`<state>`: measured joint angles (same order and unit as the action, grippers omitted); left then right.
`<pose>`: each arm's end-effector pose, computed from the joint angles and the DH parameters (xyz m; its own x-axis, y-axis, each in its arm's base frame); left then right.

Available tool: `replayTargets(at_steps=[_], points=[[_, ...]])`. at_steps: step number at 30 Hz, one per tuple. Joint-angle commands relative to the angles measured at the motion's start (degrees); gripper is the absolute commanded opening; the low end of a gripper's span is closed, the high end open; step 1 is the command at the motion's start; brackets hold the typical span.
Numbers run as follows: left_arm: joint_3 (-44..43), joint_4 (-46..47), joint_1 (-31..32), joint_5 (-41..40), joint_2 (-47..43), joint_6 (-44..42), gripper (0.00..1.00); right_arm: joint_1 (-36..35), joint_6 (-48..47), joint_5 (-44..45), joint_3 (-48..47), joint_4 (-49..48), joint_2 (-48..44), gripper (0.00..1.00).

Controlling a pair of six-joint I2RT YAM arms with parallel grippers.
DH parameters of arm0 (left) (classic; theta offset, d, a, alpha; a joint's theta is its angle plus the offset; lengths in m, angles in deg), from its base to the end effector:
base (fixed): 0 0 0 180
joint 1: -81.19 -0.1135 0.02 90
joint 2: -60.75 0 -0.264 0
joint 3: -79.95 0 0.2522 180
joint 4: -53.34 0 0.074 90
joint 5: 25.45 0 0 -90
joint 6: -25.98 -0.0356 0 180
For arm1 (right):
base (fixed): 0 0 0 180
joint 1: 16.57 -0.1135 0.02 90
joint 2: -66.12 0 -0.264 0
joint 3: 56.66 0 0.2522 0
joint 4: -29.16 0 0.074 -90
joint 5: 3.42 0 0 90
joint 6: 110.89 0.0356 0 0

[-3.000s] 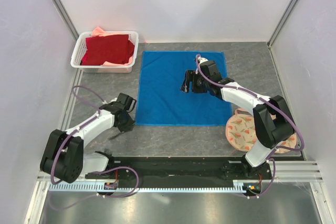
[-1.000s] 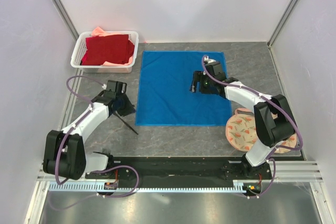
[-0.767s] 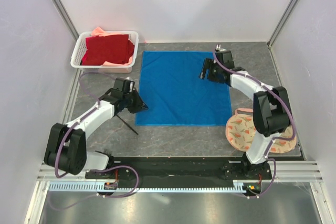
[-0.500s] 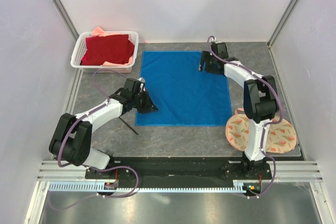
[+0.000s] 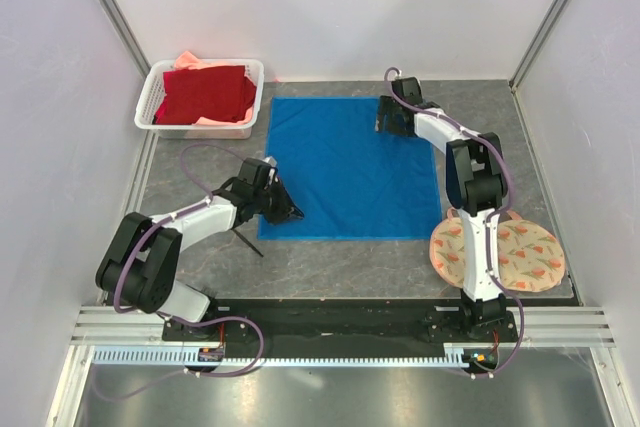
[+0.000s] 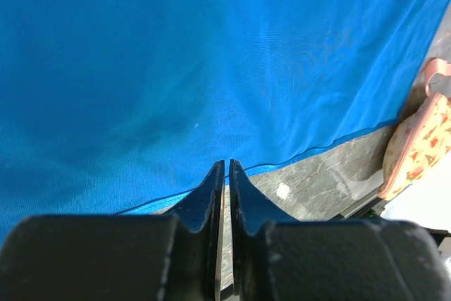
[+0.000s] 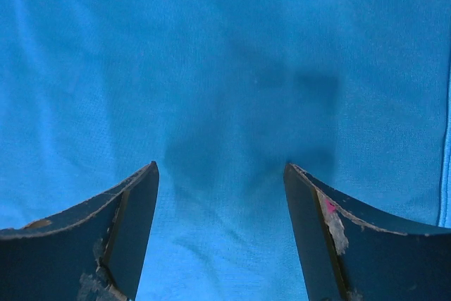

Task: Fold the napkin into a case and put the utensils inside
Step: Flatten the napkin at the center of the board.

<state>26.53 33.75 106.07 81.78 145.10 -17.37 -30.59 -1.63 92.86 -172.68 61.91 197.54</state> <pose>0.2487 -0.1270 0.1632 -0.8971 -0.3496 -0.2702 -0.1161 0.7765 -0.6193 0.4965 0.1200 0.1630 -0.7383 0.1536 -0.6567 0.0779 0.9866 0.1432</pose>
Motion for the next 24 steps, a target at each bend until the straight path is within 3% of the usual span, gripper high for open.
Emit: replayTargets(at_steps=[1, 5, 14, 17, 24], points=[[-2.1, 2.7, 0.3, 2.3, -0.6, 1.7, 0.12, 0.0, 0.7, 1.1, -5.1, 0.2, 2.8, 0.80], [-5.2, 0.4, 0.3, 2.0, 1.0, 1.5, 0.12, 0.0, 0.9, -0.3, -8.2, 0.3, 4.7, 0.80], [-32.6, -8.7, -4.1, -1.5, 18.5, 2.0, 0.08, 0.0, 1.1, -0.4, -6.4, 0.4, -0.6, 0.82], [-39.7, -12.3, -4.6, -6.8, 24.4, 3.6, 0.02, 0.0, 1.3, 1.0, -4.0, 1.2, -3.8, 0.82], [-51.7, -20.3, -4.6, -15.3, 35.8, 4.2, 0.02, -0.1, 1.4, 1.0, 3.5, 0.9, -7.9, 0.80]])
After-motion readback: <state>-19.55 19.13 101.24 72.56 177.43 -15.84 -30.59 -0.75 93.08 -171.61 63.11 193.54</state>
